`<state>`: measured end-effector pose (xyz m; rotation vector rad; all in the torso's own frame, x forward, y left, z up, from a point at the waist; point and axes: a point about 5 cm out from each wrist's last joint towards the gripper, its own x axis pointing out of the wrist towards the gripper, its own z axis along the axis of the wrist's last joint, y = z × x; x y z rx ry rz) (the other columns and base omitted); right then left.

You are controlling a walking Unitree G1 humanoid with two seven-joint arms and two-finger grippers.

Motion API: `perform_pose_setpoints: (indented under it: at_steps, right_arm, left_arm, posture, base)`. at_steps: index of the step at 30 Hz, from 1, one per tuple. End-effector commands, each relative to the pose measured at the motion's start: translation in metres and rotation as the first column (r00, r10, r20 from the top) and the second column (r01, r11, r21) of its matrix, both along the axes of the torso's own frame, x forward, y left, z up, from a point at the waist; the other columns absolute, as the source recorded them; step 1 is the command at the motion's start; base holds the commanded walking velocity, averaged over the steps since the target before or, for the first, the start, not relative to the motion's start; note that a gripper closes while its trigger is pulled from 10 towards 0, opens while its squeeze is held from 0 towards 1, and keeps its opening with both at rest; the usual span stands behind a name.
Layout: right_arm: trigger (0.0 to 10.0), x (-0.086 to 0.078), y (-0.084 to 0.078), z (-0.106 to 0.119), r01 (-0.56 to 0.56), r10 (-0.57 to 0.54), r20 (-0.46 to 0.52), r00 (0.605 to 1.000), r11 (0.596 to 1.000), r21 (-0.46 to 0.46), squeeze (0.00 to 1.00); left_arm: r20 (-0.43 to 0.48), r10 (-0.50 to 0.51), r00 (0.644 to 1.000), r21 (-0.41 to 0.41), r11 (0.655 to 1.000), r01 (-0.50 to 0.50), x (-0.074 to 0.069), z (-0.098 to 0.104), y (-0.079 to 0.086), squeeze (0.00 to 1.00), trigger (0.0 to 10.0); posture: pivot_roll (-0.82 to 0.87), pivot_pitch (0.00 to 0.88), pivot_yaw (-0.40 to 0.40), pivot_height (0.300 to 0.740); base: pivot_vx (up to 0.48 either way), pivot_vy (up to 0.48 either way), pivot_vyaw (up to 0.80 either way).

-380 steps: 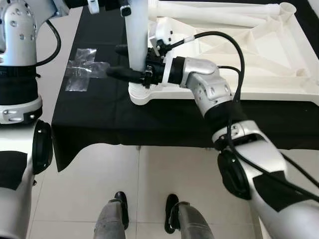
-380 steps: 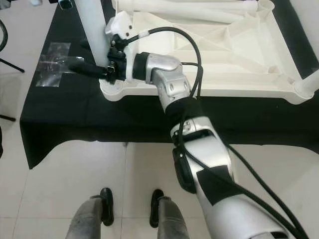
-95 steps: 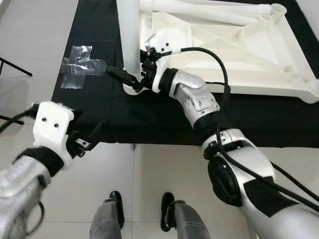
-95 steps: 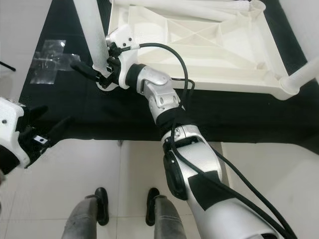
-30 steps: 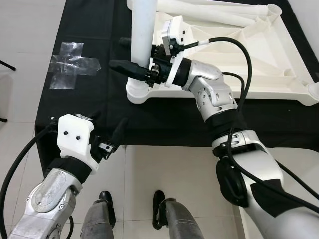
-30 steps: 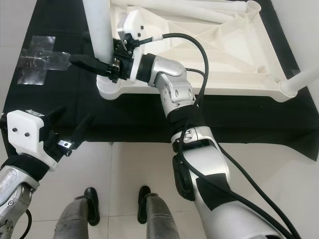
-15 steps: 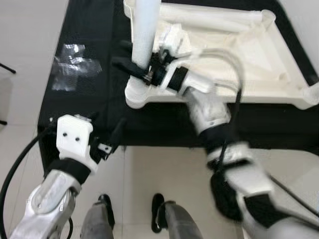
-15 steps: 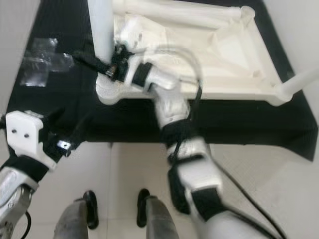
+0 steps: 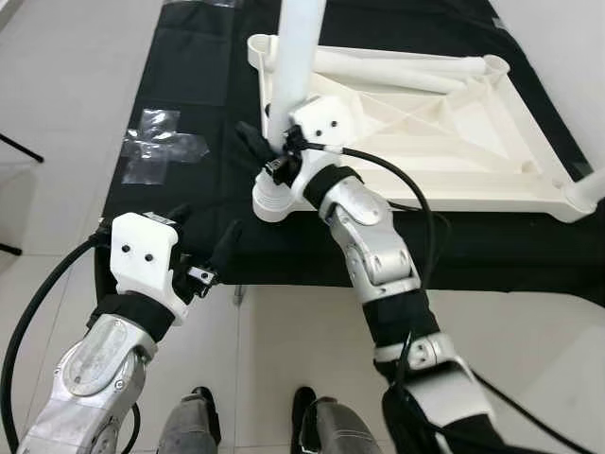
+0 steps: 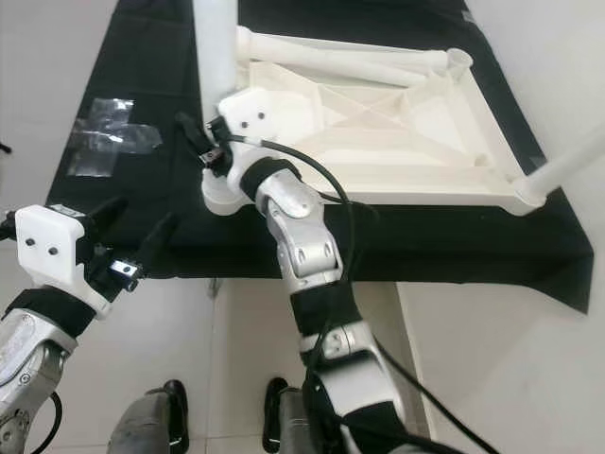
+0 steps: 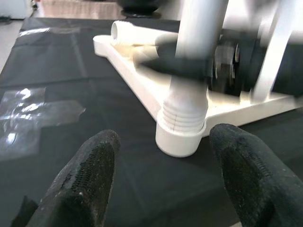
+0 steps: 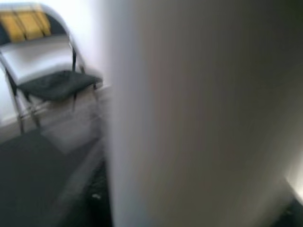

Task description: Building children table

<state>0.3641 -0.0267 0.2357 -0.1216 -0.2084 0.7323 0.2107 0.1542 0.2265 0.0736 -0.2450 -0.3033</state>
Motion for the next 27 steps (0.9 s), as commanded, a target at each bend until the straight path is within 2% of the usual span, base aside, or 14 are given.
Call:
perform_pose_setpoints:
  at_steps: [1,2,3,5,6,7,8,13,15,18,19,22,24,27]
  right_arm:
    - [10.0,-0.002,0.008,0.012,-0.15,0.149,0.039,0.988,0.989,0.012,1.0]
    - [10.0,-0.002,0.01,0.021,-0.212,0.21,0.066,0.975,0.977,0.02,1.0]
    - [10.0,-0.003,0.01,0.028,-0.291,0.288,0.095,0.953,0.957,0.014,0.83]
    - [10.0,-0.003,0.01,0.028,-0.291,0.288,0.095,0.953,0.957,0.014,0.83]
    - [10.0,-0.005,0.01,0.032,-0.327,0.325,0.106,0.94,0.945,0.006,0.83]
    - [10.0,-0.005,0.007,0.036,-0.375,0.375,0.112,0.92,0.927,-0.025,0.0]
    - [10.0,-0.005,0.006,0.04,-0.419,0.422,0.112,0.9,0.907,-0.046,0.0]
    - [10.0,-0.002,0.004,0.044,-0.488,0.494,0.098,0.864,0.869,-0.079,0.0]
    - [10.0,0.0,0.004,0.045,-0.542,0.553,0.077,0.829,0.83,-0.131,0.0]
    - [10.0,0.003,0.004,0.047,-0.553,0.566,0.069,0.821,0.82,-0.146,0.0]
    - [0.0,0.007,0.003,0.052,-0.562,0.573,0.055,0.818,0.815,-0.14,0.0]
    - [0.0,0.007,0.003,0.052,-0.562,0.573,0.055,0.818,0.815,-0.14,0.0]
    - [0.0,0.01,-0.002,0.054,-0.593,0.602,0.033,0.798,0.793,-0.143,0.0]
    - [0.0,0.011,-0.005,0.055,-0.61,0.619,0.021,0.785,0.78,-0.141,0.0]
  left_arm:
    - [-0.013,0.015,1.0,0.021,1.0,-0.015,0.0,-0.003,0.003,0.0,10.0]
    - [-0.012,0.016,1.0,0.024,1.0,-0.015,0.0,-0.003,0.003,0.0,10.0]
    - [-0.012,0.016,1.0,0.025,1.0,-0.016,0.0,-0.003,0.003,0.0,10.0]
    - [-0.012,0.016,1.0,0.025,1.0,-0.016,0.0,-0.003,0.003,0.0,10.0]
    - [-0.011,0.016,1.0,0.026,1.0,-0.015,0.001,-0.003,0.002,0.0,10.0]
    - [-0.011,0.021,1.0,0.027,0.999,-0.021,0.001,-0.003,0.003,0.0,10.0]
    - [-0.012,0.026,1.0,0.03,0.999,-0.026,0.001,-0.004,0.003,0.0,10.0]
    - [-0.013,0.038,0.999,0.038,0.999,-0.037,0.001,-0.005,0.005,0.0,10.0]
    - [-0.013,0.042,0.999,0.046,0.998,-0.041,0.0,-0.005,0.006,0.0,10.0]
    - [-0.011,0.04,0.999,0.052,0.998,-0.039,0.0,-0.005,0.006,0.0,10.0]
    - [-0.008,0.03,1.0,0.069,0.997,-0.029,-0.002,-0.004,0.005,0.0,10.0]
    - [-0.008,0.03,1.0,0.069,0.997,-0.029,-0.002,-0.004,0.005,0.0,10.0]
    - [-0.015,0.018,1.0,0.071,0.997,-0.017,-0.007,-0.005,0.003,0.0,10.0]
    - [-0.019,0.013,1.0,0.069,0.998,-0.012,-0.009,-0.005,0.002,0.0,10.0]
  posture:
    - [0.19,0.303,-0.149,0.74]
    - [0.19,0.303,-0.149,0.74]
    - [0.19,0.306,-0.152,0.74]
    - [0.19,0.306,-0.152,0.74]
    - [0.19,0.306,-0.152,0.74]
    - [0.19,0.312,-0.16,0.74]
    - [0.19,0.312,-0.16,0.74]
    - [0.2,0.315,-0.163,0.74]
    - [0.21,0.317,-0.165,0.74]
    - [0.22,0.317,-0.167,0.74]
    - [0.23,0.318,-0.17,0.74]
    - [0.23,0.318,-0.17,0.74]
    - [0.23,0.323,-0.167,0.74]
    - [0.23,0.324,-0.166,0.74]
  base:
    - [0.0,0.0,0.0]
    - [0.0,0.0,0.0]
    - [0.0,0.0,0.0]
    - [0.0,0.0,0.0]
    - [0.0,0.0,0.0]
    - [0.0,0.0,0.0]
    - [0.0,0.0,0.0]
    - [0.0,0.0,0.0]
    - [0.0,0.0,0.0]
    - [0.0,0.0,0.0]
    - [0.0,0.0,0.0]
    - [0.0,0.0,0.0]
    - [0.0,0.0,0.0]
    - [0.0,0.0,0.0]
